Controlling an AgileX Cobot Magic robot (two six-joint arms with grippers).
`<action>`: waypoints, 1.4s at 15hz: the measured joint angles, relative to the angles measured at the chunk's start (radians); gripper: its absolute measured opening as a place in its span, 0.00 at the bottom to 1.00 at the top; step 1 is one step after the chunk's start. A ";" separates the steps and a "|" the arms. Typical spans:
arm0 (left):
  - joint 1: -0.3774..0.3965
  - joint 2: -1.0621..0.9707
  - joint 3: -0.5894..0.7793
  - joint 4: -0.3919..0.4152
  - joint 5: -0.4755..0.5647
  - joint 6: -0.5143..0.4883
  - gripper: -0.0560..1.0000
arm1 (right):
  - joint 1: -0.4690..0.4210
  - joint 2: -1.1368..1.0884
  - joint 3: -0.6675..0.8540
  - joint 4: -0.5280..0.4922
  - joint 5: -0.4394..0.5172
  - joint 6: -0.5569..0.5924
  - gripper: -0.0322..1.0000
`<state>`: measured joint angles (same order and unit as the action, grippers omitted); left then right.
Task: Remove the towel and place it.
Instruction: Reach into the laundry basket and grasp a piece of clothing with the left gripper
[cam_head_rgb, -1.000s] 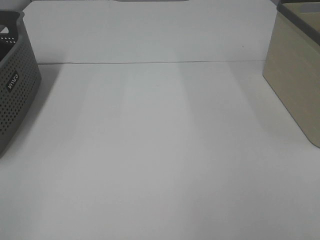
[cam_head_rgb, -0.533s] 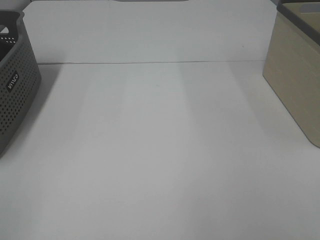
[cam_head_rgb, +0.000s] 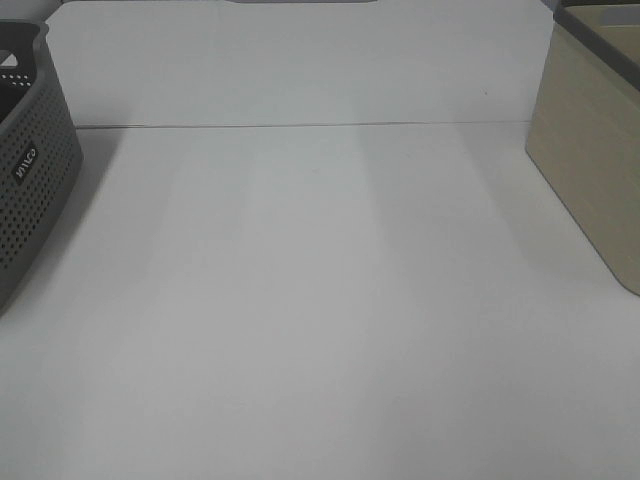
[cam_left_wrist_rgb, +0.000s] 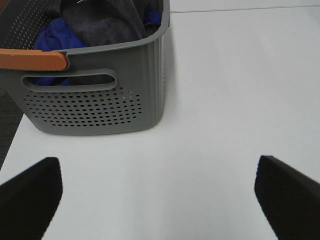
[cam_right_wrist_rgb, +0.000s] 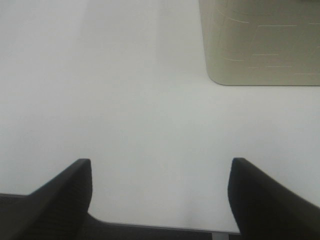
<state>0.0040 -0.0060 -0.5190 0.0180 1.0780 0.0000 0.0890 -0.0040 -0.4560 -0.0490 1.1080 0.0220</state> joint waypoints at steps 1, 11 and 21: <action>0.000 0.000 0.000 0.001 0.000 0.000 0.99 | 0.000 0.000 0.000 0.000 0.000 0.000 0.75; 0.000 0.000 0.000 0.010 0.000 0.000 0.99 | 0.000 0.000 0.000 0.000 0.000 0.000 0.75; 0.000 0.231 -0.059 0.011 0.012 0.288 0.99 | 0.000 0.000 0.000 0.000 0.000 0.000 0.75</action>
<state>0.0040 0.2250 -0.5780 0.0290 1.0900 0.2880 0.0890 -0.0040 -0.4560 -0.0490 1.1080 0.0220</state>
